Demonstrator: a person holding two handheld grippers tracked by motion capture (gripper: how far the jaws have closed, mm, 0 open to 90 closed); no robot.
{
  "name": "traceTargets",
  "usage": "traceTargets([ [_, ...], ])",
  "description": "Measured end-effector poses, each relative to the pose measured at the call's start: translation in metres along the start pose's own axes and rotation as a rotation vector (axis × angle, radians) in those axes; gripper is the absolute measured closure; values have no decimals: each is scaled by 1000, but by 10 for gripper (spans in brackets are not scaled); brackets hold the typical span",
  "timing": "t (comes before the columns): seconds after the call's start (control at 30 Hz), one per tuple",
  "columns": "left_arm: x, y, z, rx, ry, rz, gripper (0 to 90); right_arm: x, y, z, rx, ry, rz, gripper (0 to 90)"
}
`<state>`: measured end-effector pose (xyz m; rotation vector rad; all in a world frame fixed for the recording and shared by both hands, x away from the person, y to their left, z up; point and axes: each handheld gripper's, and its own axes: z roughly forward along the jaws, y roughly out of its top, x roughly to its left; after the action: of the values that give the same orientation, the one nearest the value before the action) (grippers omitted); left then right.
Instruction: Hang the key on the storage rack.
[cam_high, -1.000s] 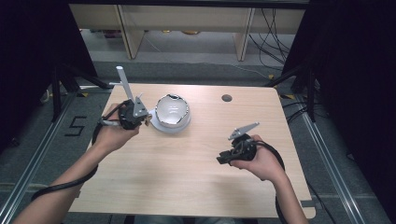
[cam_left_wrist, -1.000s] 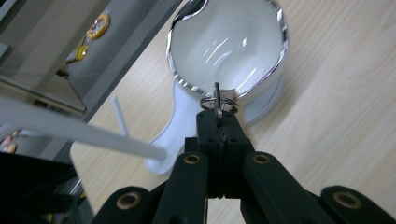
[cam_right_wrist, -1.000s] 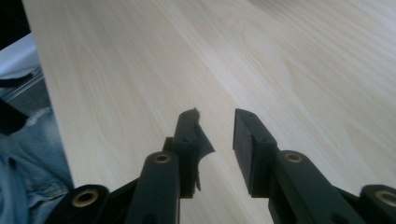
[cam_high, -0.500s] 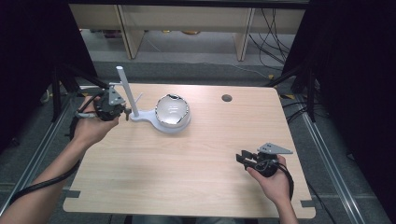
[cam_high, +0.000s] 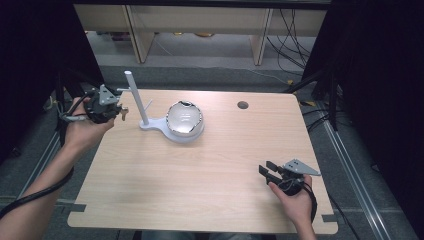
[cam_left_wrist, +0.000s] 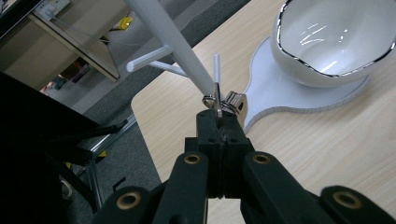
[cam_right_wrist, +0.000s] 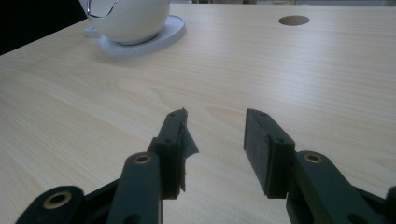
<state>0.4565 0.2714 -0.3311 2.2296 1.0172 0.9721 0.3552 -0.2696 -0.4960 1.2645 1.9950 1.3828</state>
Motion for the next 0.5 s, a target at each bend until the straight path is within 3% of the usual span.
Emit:
traceTargets([
  [0.03,2,0,1,2,1,-3,891,2,-3,-1,-12,2,25,590],
  [0.13,5,0,2,6,6,-10,892,-1,-4,-1,-20,0,3,587],
  [0.17,8,-1,2,20,9,-1,891,1,-5,0,-27,-14,31,583],
  [0.2,8,-1,2,20,9,-1,891,-1,-5,0,-33,-19,1,583],
  [0.3,9,-3,5,10,16,-22,891,-1,-5,0,-47,-15,-3,581],
  [0.33,10,-3,5,14,18,-22,891,0,-5,0,-49,-6,18,581],
  [0.43,14,-3,5,25,23,-18,891,0,-5,0,-65,5,11,583],
  [0.5,16,-3,5,24,30,-21,891,0,-5,-1,-66,-22,20,583],
])
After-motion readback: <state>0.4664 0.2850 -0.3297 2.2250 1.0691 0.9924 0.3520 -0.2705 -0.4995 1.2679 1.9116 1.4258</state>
